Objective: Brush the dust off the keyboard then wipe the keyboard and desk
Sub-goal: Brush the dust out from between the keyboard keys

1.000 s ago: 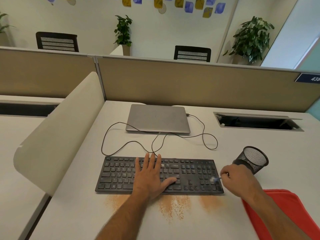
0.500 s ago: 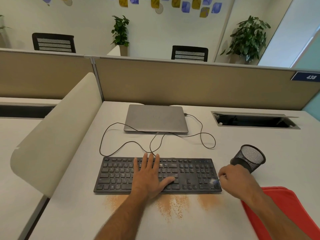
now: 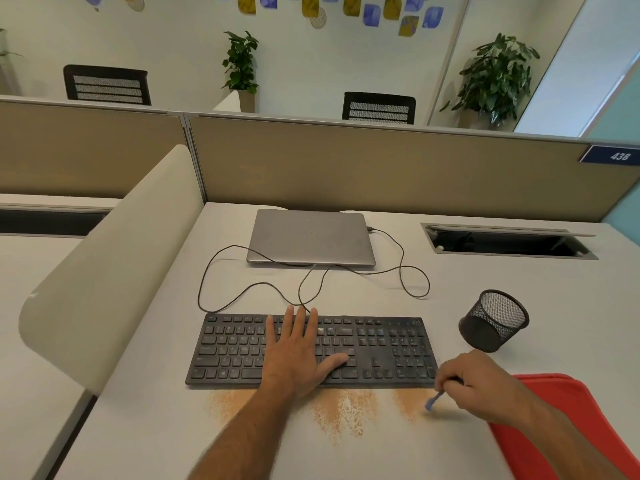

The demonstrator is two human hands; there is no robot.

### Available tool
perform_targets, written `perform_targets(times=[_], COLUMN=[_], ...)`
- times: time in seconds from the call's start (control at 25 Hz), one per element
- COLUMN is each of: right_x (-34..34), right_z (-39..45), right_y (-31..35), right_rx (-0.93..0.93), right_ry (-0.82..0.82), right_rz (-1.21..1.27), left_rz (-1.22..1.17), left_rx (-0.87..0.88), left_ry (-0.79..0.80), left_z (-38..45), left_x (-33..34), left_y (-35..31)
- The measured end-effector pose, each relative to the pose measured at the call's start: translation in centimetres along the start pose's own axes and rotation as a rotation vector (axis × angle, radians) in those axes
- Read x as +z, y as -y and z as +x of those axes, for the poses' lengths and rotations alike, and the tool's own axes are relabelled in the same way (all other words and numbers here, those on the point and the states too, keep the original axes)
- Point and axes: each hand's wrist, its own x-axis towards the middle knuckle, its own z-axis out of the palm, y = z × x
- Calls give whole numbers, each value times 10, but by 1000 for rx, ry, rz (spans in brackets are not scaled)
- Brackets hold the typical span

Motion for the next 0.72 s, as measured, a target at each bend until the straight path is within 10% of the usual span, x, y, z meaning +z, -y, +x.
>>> perform_targets(times=[0.72], right_x=[-1], right_z=[53], right_y=[1], right_rx=[-5], right_ry=[-394], right_rz=[35], left_rz=[-4], left_rx=[-2], left_ry=[-5], left_z=[-1], left_x=[0], left_y=[0])
